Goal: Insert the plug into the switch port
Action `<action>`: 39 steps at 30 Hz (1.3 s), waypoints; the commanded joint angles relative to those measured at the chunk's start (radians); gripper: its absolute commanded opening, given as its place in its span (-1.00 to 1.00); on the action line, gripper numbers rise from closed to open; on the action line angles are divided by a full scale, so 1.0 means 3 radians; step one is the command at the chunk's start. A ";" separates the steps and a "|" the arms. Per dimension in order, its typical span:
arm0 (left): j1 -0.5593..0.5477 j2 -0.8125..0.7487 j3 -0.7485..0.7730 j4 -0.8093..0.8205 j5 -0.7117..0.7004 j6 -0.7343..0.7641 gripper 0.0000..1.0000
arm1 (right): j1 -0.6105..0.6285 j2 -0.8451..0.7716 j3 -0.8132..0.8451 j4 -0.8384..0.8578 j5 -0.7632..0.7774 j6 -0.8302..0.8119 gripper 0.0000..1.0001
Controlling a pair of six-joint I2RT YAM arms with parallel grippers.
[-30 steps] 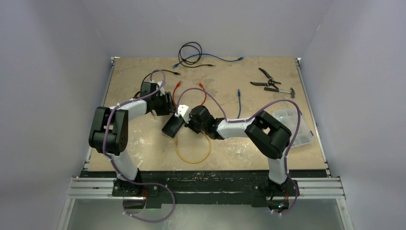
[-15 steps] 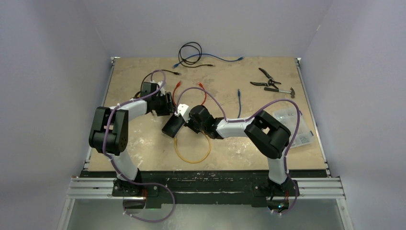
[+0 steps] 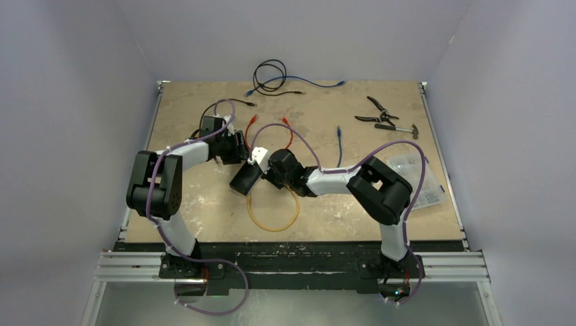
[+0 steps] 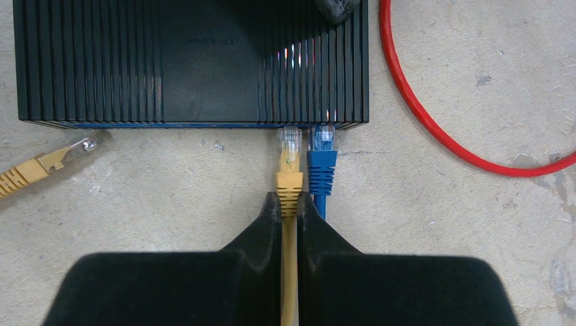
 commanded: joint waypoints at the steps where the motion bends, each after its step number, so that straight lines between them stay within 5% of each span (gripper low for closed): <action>1: -0.0048 0.0098 0.0056 -0.0172 -0.0043 0.0028 0.01 | -0.0033 -0.0090 0.0137 -0.0009 0.0061 0.0016 -1.00; 39: -0.0188 0.0134 0.0127 -0.0292 -0.0222 0.0100 0.01 | -0.0033 -0.0162 0.0178 0.0022 -0.0019 0.0085 -1.00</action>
